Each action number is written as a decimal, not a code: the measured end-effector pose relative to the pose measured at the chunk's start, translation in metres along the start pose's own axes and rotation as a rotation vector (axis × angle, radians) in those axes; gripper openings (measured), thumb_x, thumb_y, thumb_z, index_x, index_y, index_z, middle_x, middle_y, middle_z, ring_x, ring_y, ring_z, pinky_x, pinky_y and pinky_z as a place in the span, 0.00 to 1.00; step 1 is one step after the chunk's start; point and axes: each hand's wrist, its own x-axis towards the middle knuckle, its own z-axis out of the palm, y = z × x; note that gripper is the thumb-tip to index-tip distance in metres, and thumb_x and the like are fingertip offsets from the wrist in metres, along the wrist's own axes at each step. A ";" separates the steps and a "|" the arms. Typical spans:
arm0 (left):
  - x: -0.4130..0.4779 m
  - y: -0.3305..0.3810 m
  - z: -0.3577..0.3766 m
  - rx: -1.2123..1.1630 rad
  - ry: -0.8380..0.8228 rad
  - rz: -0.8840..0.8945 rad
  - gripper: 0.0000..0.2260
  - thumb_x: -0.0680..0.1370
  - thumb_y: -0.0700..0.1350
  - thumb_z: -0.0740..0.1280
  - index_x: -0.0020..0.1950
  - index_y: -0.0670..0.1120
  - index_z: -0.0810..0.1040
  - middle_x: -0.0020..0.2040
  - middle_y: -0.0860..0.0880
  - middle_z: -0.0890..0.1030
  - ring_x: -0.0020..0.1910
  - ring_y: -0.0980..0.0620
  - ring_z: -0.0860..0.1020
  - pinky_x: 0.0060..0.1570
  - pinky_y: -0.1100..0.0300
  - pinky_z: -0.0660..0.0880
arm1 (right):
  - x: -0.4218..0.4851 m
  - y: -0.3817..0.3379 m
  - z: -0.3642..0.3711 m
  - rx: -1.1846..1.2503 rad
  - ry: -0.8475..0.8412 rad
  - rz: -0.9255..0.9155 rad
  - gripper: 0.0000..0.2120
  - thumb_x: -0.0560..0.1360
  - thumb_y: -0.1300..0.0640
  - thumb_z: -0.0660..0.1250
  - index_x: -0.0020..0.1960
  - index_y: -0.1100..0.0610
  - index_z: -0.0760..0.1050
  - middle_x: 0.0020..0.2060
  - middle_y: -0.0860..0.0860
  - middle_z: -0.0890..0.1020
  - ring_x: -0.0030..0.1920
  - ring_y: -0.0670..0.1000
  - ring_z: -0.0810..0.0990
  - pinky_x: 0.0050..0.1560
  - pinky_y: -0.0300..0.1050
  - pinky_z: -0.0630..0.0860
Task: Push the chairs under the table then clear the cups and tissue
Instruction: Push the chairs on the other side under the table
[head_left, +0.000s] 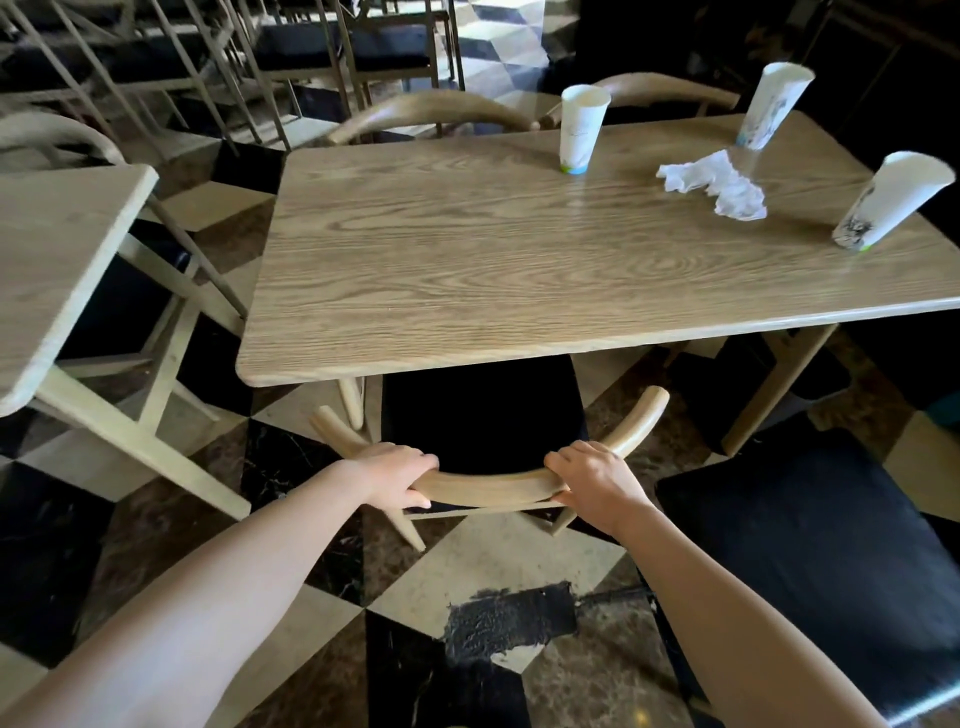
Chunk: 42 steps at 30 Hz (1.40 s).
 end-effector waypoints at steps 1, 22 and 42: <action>0.001 -0.002 0.000 0.002 -0.010 -0.001 0.23 0.78 0.56 0.63 0.70 0.47 0.66 0.64 0.47 0.75 0.62 0.45 0.75 0.55 0.51 0.73 | 0.001 0.000 0.001 -0.002 0.007 -0.013 0.20 0.55 0.53 0.81 0.43 0.54 0.79 0.34 0.48 0.82 0.37 0.51 0.81 0.41 0.44 0.81; -0.021 0.069 0.049 -0.191 0.395 -0.422 0.29 0.80 0.49 0.61 0.77 0.43 0.54 0.78 0.42 0.56 0.78 0.42 0.52 0.77 0.49 0.50 | -0.045 -0.053 0.008 0.263 -0.023 0.457 0.31 0.80 0.56 0.57 0.78 0.51 0.46 0.78 0.50 0.45 0.77 0.52 0.41 0.77 0.50 0.42; -0.055 0.203 0.051 -0.372 -0.056 -0.141 0.24 0.80 0.51 0.60 0.75 0.47 0.63 0.76 0.47 0.64 0.73 0.47 0.66 0.72 0.54 0.65 | -0.234 -0.062 -0.039 0.339 -0.385 0.708 0.38 0.74 0.32 0.53 0.77 0.49 0.50 0.78 0.48 0.53 0.77 0.51 0.51 0.76 0.49 0.51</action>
